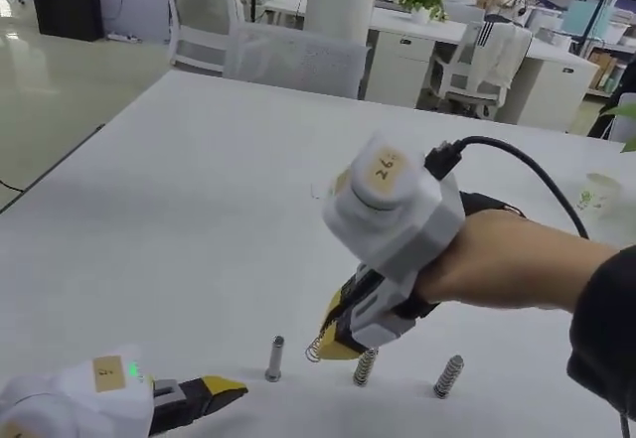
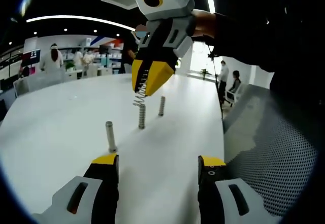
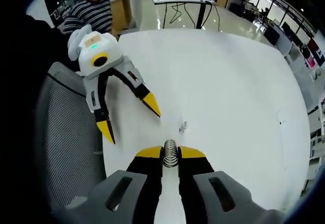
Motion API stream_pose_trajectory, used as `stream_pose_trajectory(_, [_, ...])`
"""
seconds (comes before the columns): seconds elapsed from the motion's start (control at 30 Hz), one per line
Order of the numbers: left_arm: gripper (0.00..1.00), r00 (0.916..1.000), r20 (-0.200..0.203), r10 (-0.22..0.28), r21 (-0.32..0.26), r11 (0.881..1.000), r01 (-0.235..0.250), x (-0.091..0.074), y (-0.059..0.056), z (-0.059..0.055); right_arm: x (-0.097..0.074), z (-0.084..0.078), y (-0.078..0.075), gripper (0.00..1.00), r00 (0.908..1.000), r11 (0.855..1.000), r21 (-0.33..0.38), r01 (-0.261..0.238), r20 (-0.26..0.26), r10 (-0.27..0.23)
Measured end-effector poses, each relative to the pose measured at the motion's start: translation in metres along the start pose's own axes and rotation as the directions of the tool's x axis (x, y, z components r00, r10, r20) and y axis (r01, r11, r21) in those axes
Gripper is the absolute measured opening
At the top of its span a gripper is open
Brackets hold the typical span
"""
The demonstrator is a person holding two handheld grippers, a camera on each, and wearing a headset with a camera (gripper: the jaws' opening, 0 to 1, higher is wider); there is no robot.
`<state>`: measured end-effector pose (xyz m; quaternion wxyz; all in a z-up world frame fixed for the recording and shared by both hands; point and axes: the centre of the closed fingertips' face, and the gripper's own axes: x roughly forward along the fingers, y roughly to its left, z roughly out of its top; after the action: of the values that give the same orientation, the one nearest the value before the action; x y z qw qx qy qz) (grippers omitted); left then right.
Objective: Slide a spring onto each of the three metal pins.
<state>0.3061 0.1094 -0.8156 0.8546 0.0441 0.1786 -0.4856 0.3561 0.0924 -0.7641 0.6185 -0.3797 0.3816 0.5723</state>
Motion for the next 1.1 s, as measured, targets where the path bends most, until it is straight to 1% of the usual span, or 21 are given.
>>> stream_pose_trajectory(0.17, [0.65, 1.0, -0.001, 0.004, -0.005, 1.0, -0.004, -0.001, 0.0, -0.001, 0.003, 0.005, -0.008, 0.08, 0.9998, 1.0, -0.022, 0.01, -0.016, -0.01])
stream_pose_trajectory(0.27, [0.67, 1.0, 0.0, 0.003, -0.007, 1.0, -0.003, -0.001, 0.0, -0.001, 0.006, 0.009, -0.011, 0.08, 0.9998, 1.0, -0.027, 0.006, -0.017, -0.007])
stream_pose_trajectory(0.43, [0.7, 1.0, -0.005, 0.001, -0.007, 1.0, -0.001, -0.001, -0.001, -0.003, 0.012, 0.017, -0.016, 0.08, 0.9994, 0.998, -0.058, 0.006, -0.033, -0.008])
stream_pose_trajectory(0.6, [0.73, 0.9999, -0.012, -0.004, -0.006, 1.0, 0.004, 0.001, -0.002, -0.004, 0.02, 0.022, -0.02, 0.08, 0.999, 0.998, -0.068, -0.004, -0.044, 0.001])
stream_pose_trajectory(0.77, [0.74, 0.9999, -0.016, -0.003, -0.008, 1.0, 0.003, 0.001, -0.001, -0.005, 0.029, 0.02, -0.023, 0.08, 0.997, 0.996, -0.091, -0.004, -0.077, -0.003])
stream_pose_trajectory(0.97, [0.75, 0.9999, -0.015, 0.003, -0.013, 1.0, -0.003, 0.0, 0.0, -0.005, 0.037, 0.017, -0.024, 0.08, 0.995, 0.996, -0.086, -0.023, -0.099, 0.014])
stream_pose_trajectory(1.1, [0.74, 0.9999, -0.015, 0.005, -0.014, 1.0, -0.005, 0.0, 0.001, -0.006, 0.04, 0.015, -0.026, 0.08, 0.9935, 0.996, -0.09, -0.021, -0.114, 0.011])
